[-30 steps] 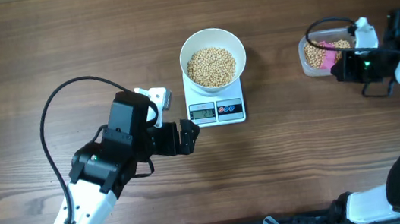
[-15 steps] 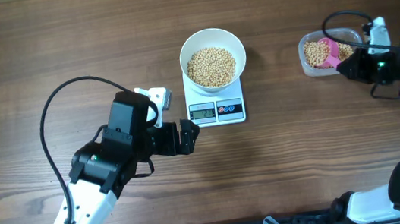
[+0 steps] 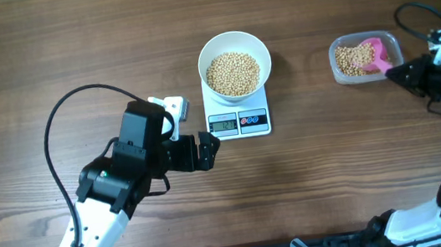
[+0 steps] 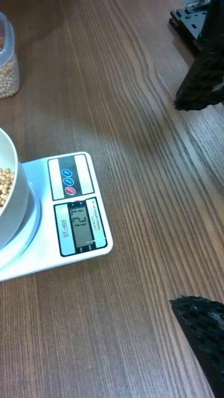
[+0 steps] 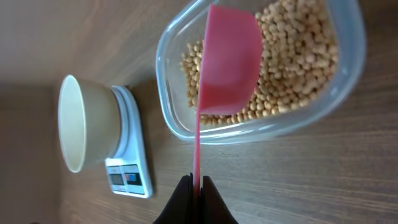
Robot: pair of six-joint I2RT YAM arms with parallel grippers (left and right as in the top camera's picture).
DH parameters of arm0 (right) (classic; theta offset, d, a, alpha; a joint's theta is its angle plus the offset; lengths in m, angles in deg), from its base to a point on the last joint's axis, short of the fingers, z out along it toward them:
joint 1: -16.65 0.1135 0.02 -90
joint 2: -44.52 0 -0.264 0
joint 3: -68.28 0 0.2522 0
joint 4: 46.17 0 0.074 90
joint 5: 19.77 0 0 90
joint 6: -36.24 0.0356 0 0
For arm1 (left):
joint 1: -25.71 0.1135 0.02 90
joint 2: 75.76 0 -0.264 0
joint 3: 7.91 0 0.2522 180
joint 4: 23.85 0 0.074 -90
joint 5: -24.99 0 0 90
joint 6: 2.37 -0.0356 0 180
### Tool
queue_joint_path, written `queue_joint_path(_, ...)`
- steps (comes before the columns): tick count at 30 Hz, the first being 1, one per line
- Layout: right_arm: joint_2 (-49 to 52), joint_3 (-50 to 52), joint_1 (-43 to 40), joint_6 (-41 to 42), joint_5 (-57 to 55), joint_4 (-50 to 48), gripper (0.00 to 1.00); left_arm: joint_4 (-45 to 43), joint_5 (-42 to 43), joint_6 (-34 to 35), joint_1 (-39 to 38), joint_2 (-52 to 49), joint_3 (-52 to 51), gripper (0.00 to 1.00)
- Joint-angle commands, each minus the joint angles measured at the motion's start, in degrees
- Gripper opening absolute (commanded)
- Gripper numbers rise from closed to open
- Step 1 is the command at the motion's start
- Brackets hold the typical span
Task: Scoop item into bowl and weigh 150g on scale
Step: 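Scoop soybeans from the tub with the pink scoop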
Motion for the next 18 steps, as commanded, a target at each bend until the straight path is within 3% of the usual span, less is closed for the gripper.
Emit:
queue_joint_path(1,2.80,0.11,-3.17,-0.04,11.06,0.26,0.04,-0.17,0.52,-1.18,0.37,-0.13,0.57,1.00)
queue_joint_path(7,3.69,0.11,-7.37,-0.11,18.88,3.34,0.04,-0.17,0.52,-1.18,0.37,-0.13,0.57,1.00)
queue_joint_path(18,3.67,0.09,-7.43,-2.54,26.99,6.01,0.05,-0.17,0.52,-1.18,0.37,-0.13,0.57,1.00)
